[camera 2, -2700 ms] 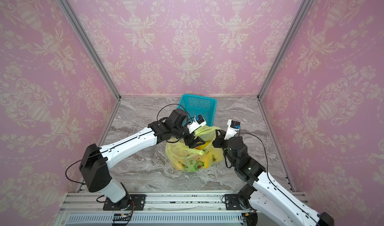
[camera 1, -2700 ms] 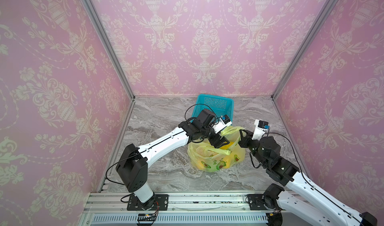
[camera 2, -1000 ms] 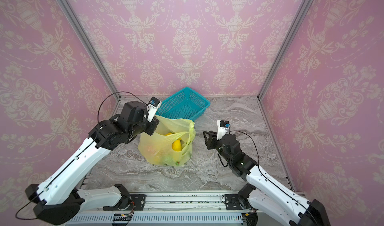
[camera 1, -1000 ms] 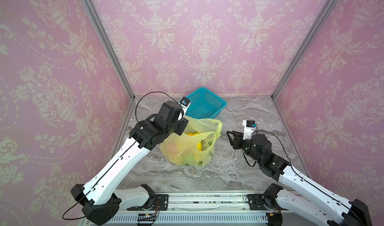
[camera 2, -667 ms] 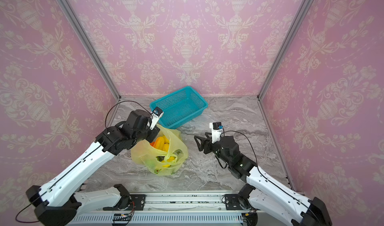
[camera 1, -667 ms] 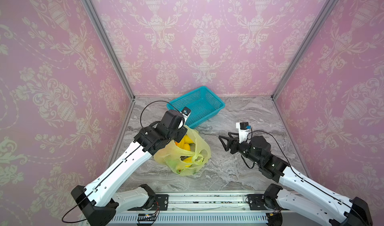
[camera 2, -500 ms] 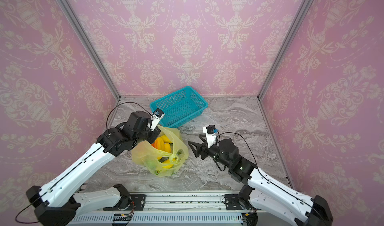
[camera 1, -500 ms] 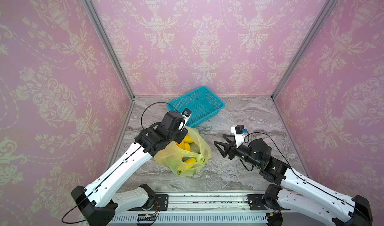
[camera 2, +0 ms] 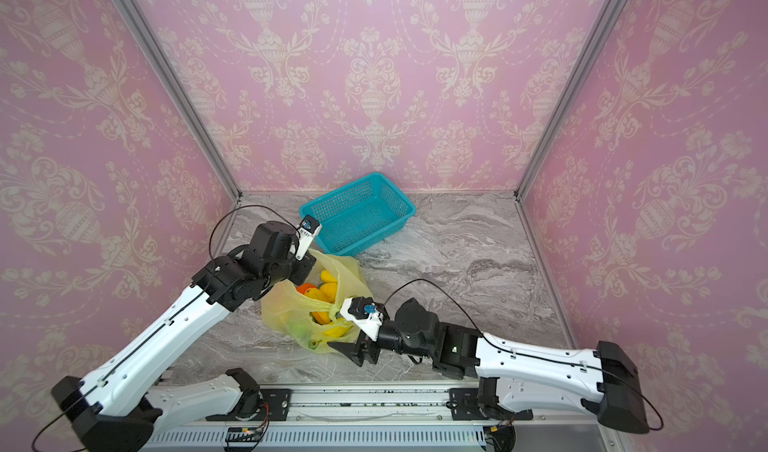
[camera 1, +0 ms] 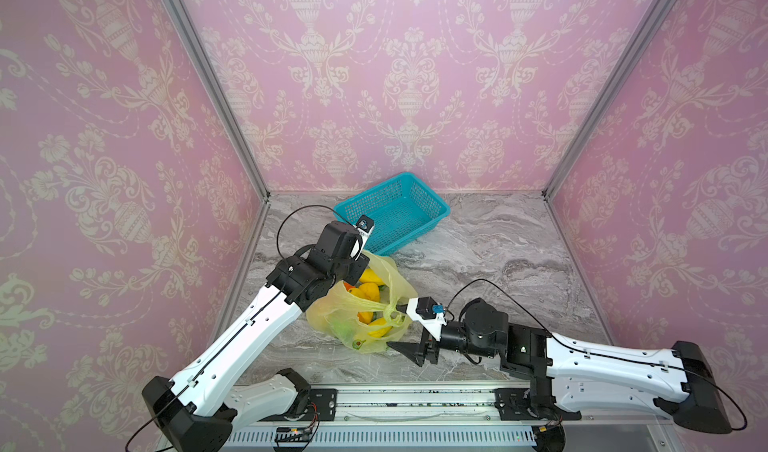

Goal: Untie the knot of the plastic bag and take out the fruit

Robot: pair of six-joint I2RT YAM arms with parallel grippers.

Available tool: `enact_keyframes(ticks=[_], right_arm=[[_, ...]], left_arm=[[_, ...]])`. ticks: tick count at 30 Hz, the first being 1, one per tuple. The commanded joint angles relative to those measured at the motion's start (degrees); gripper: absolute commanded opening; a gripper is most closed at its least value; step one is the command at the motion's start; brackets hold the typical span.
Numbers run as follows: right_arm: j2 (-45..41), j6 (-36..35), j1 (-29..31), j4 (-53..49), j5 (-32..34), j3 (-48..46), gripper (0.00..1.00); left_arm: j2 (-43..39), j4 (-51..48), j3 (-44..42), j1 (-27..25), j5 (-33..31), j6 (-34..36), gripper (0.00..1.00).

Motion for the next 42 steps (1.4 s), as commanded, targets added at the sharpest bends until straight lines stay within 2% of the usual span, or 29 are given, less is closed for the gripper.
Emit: enact_keyframes(ticks=[1, 5, 8, 10, 14, 15, 17, 21, 25, 29, 32, 36, 42], right_arm=[[1.9, -4.5, 1.4, -1.2, 6.1, 2.8, 0.83], [4.8, -3.8, 1.8, -0.8, 15.1, 3.9, 0.83], [6.6, -2.0, 1.8, -0.7, 23.2, 4.9, 0.76], [6.8, -1.1, 1.7, -0.5, 26.1, 5.2, 0.63], [5.8, 0.2, 1.7, 0.0, 30.0, 4.8, 0.14], [5.4, 0.3, 1.7, 0.1, 31.2, 4.5, 0.07], [3.9, 0.6, 1.5, 0.7, 33.5, 3.6, 0.0], [-1.6, 3.4, -0.8, 1.9, 34.9, -0.1, 0.0], [-8.2, 8.1, -5.9, 0.8, 32.4, -3.5, 0.0], [-9.9, 10.0, -9.0, -2.5, 28.4, -2.8, 0.0], [-7.0, 10.8, -8.9, -3.6, 23.3, 0.5, 0.0], [1.1, 12.7, -8.8, -4.2, 17.0, 7.1, 0.0], [14.7, 12.9, -9.4, -8.1, 15.9, 21.3, 0.0]], left_arm=[[0.6, -0.2, -0.1, 1.0, 2.1, -1.5, 0.0], [0.7, -0.4, 0.1, 1.7, 3.0, -1.6, 0.0], [0.7, -0.3, 0.1, 2.1, 3.4, -1.8, 0.0], [0.6, -0.4, 0.2, 2.2, 3.7, -1.7, 0.0], [0.4, -0.4, 0.2, 2.5, 3.9, -1.8, 0.0], [0.3, -0.4, 0.2, 2.5, 3.9, -1.8, 0.0], [0.1, -0.3, 0.1, 2.6, 3.4, -1.8, 0.0], [-0.1, -0.2, 0.0, 2.9, 2.3, -1.9, 0.0], [-0.8, -0.3, 0.0, 3.3, 0.5, -2.0, 0.0], [-3.5, -0.1, -0.2, 4.5, -1.3, -2.0, 0.0], [-6.7, 0.4, -0.7, 6.4, -3.7, -2.4, 0.0], [-10.2, 0.7, -0.9, 8.6, -6.1, -2.9, 0.0], [-11.5, 0.3, 2.7, 12.0, -9.0, -3.8, 0.0]])
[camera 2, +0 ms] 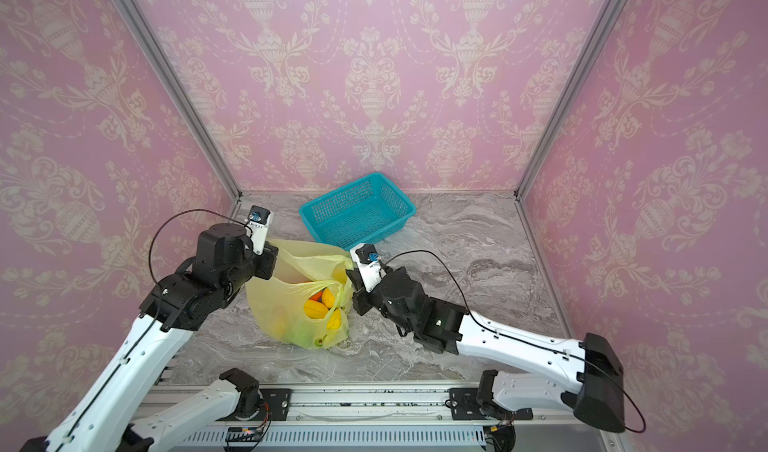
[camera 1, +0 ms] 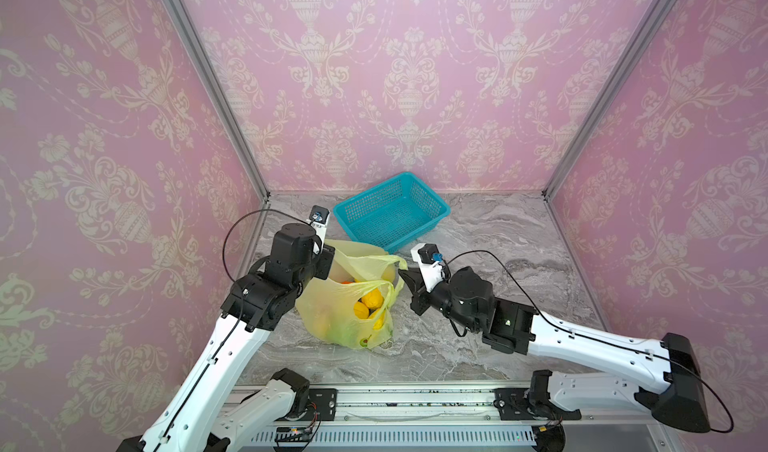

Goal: Untie the knot of the plastic bag and take out the fruit

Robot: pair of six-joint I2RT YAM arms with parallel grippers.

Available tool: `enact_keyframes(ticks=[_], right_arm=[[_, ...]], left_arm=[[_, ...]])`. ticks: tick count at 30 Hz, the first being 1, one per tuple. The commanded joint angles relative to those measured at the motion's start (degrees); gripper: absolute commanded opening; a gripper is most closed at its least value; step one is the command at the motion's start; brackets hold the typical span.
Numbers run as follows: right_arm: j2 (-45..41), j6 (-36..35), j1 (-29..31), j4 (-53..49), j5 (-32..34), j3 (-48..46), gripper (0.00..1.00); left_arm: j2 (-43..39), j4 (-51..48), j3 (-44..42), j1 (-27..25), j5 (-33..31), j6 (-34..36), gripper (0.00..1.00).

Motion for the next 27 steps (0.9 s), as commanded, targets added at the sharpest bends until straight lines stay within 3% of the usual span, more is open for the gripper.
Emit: enact_keyframes(ticks=[1, 5, 10, 13, 15, 19, 23, 27], right_arm=[[6.1, 1.3, -1.1, -3.0, -3.3, 8.3, 0.0], [14.5, 2.4, -4.6, -5.6, -9.5, 19.2, 0.0], [22.1, 1.7, -8.0, -7.2, -13.2, 26.7, 0.0], [25.7, 2.0, -10.2, -8.0, -14.8, 28.9, 0.0], [27.7, 2.6, -11.7, -7.5, -15.8, 29.2, 0.0], [30.2, 3.4, -13.8, -7.8, -17.7, 30.0, 0.01], [30.2, 3.3, -15.2, -7.4, -19.7, 29.3, 0.16], [27.7, 2.3, -16.7, -6.7, -19.8, 27.0, 0.48]], left_arm=[[0.3, 0.4, 3.9, 1.8, -3.9, -2.0, 0.0], [3.9, -2.2, 9.4, 2.6, -5.8, -3.0, 0.0], [5.2, -1.0, 10.3, 4.1, -7.0, -2.8, 0.0], [3.7, 2.0, 6.3, 4.6, 0.2, -2.4, 0.0], [3.8, 2.6, 3.7, 4.5, 9.5, -2.4, 0.0], [5.3, 1.5, 1.3, 4.5, 17.0, -3.1, 0.0], [6.2, 1.6, -0.1, 4.6, 21.7, -3.4, 0.0], [6.8, 1.7, -0.6, 4.5, 22.7, -3.8, 0.0]])
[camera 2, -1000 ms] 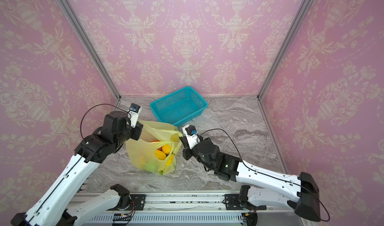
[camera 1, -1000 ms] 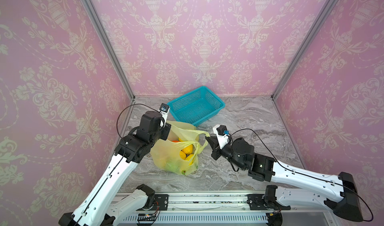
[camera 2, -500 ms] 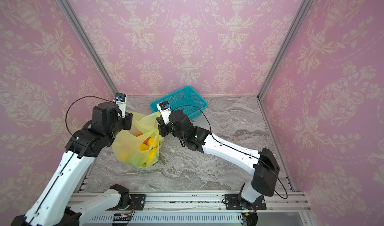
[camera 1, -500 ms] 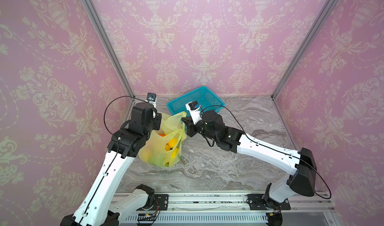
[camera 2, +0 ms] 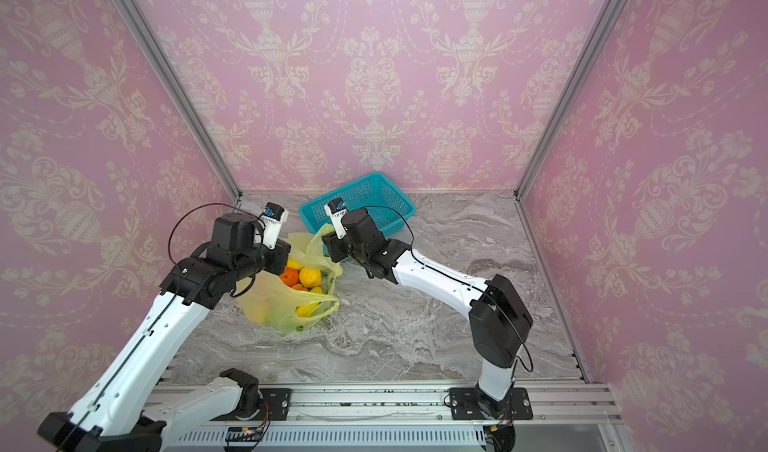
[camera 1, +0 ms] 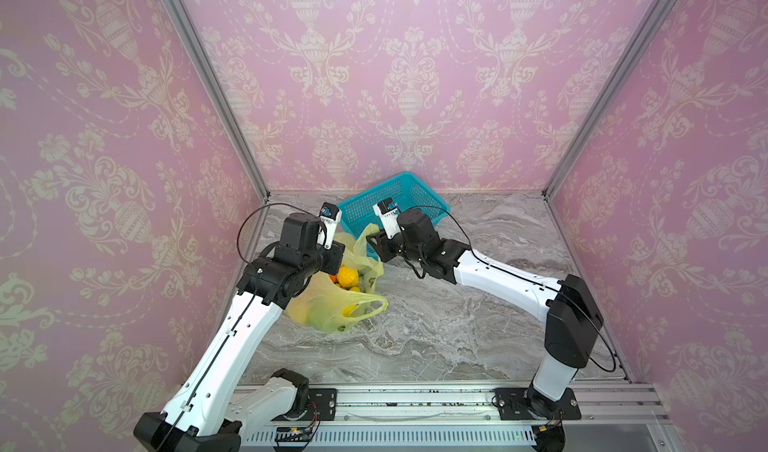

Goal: Untie the knot of the plastic bag and take out the fruit

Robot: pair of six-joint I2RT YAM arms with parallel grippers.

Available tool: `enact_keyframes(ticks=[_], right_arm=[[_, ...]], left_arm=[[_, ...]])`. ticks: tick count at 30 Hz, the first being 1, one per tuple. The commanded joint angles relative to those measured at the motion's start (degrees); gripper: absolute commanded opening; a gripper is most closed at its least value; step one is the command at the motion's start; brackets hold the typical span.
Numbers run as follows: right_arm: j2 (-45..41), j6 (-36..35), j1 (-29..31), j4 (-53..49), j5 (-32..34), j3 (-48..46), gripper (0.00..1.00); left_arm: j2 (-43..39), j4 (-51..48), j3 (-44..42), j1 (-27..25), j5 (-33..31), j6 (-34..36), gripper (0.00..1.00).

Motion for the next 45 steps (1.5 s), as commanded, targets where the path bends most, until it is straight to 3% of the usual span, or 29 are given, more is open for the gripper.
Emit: enact_keyframes(ticks=[1, 4, 9, 13, 18, 25, 29, 36, 45], right_arm=[[-4.0, -0.7, -1.6, 1.6, -1.3, -1.8, 0.54], [-7.1, 0.9, -5.4, 6.2, -2.2, -6.7, 0.65], [-7.4, 6.7, -14.0, 12.2, -6.4, -10.2, 0.65], [-1.6, 9.7, -18.6, 10.2, -7.5, -5.1, 0.66], [13.0, 6.9, -19.2, -8.3, -4.2, 15.8, 0.68], [38.6, 2.1, -19.1, -36.7, -1.6, 55.5, 0.67], [48.0, -0.3, -19.1, -45.0, -0.7, 70.7, 0.69], [46.0, -3.5, -19.1, -41.6, 2.2, 62.3, 0.72], [43.2, -6.3, -18.6, -47.4, 7.0, 57.7, 0.7]], left_arm=[[0.4, 0.9, -0.8, 0.3, 4.1, -1.5, 0.0], [1.2, 0.4, -0.7, 0.3, 2.5, -1.5, 0.0], [1.3, 0.2, -0.8, 2.3, -0.3, -2.3, 0.0], [1.3, 0.5, -1.0, 4.4, 1.8, -3.1, 0.0], [1.5, 0.6, -1.0, 5.4, 2.7, -3.4, 0.0], [1.7, 0.5, -1.0, 6.0, 4.3, -3.5, 0.0], [1.7, 0.5, -0.9, 6.3, 5.2, -3.7, 0.0], [1.6, 0.6, -0.8, 6.9, 5.9, -3.8, 0.0], [1.0, 0.8, -1.0, 7.5, 6.8, -4.0, 0.0]])
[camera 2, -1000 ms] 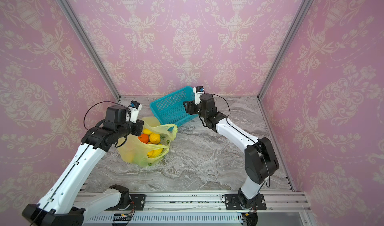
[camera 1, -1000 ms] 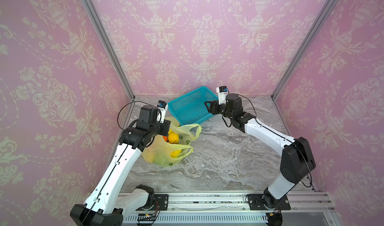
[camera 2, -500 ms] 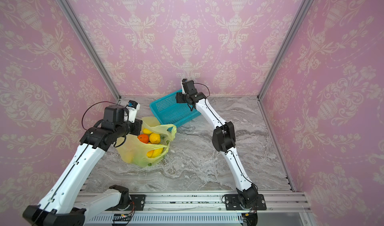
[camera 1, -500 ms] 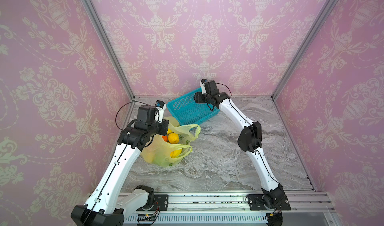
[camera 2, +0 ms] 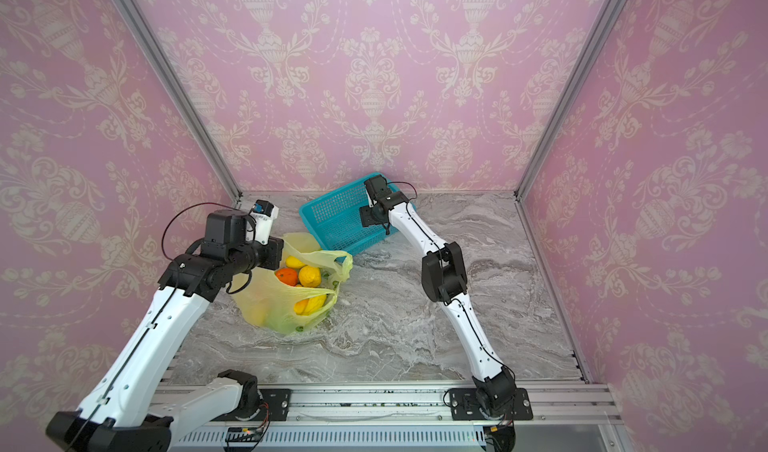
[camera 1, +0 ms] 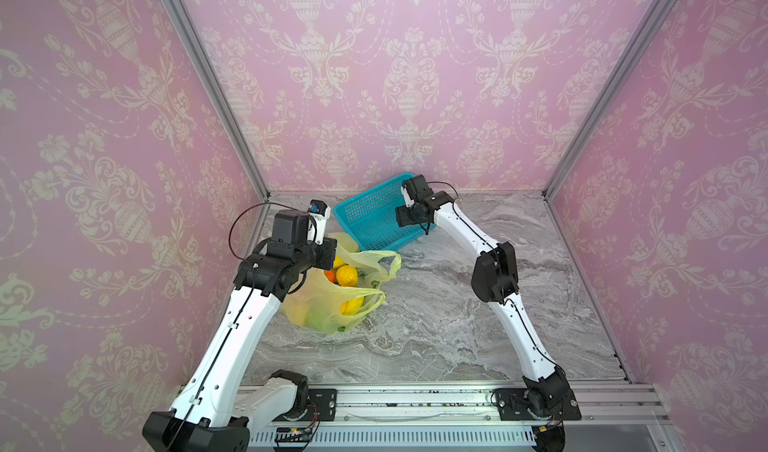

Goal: Untie the knot of the plastic bag and take out the fruit

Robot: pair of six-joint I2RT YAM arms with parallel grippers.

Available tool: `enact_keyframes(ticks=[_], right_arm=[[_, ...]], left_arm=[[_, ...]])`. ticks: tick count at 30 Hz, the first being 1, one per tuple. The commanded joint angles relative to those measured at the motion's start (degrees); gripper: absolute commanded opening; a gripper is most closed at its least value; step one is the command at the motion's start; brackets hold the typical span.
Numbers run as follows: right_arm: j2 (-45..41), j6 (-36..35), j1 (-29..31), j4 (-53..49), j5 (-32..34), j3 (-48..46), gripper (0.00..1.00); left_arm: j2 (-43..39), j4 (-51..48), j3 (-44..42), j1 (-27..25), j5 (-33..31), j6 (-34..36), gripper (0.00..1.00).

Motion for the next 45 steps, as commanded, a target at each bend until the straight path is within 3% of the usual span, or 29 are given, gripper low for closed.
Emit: enact_keyframes(ticks=[1, 7, 17, 25, 31, 34, 37, 40, 45], right_arm=[[-5.5, -2.4, 0.9, -4.3, 4.2, -5.0, 0.7], [-18.3, -2.0, 1.5, 0.7, 8.8, -25.8, 0.7], [-42.4, 2.9, 2.2, 11.3, 9.8, -64.3, 0.68], [-59.6, 7.7, 5.5, 17.2, 13.1, -87.9, 0.67], [-73.0, 9.7, 10.0, 15.9, 16.2, -93.1, 0.66], [-79.6, 8.3, 17.3, 16.3, 19.2, -93.1, 0.65], [-84.1, 7.9, 24.6, 20.6, 19.3, -93.3, 0.55], [-84.1, 6.8, 31.3, 29.0, 15.4, -94.5, 0.4], [-74.6, 6.2, 39.5, 36.4, 16.2, -92.9, 0.26]], left_arm=[[-0.5, 0.4, -0.8, 0.8, 2.0, -0.9, 0.0], [-0.7, 0.5, -0.8, 1.1, 2.5, -1.1, 0.0], [-1.9, 0.6, -1.0, 1.8, 2.7, -1.3, 0.0], [-2.6, 0.6, -0.9, 2.1, 3.4, -1.3, 0.0], [-2.5, 0.7, -1.0, 2.4, 4.0, -1.3, 0.0], [-2.4, 0.9, -1.1, 2.4, 4.5, -1.3, 0.0], [-2.0, 1.1, -1.2, 2.5, 5.8, -1.5, 0.0], [-1.7, 1.1, -1.3, 2.6, 5.6, -1.5, 0.0], [-1.6, 1.1, -1.4, 2.7, 5.8, -1.6, 0.0]])
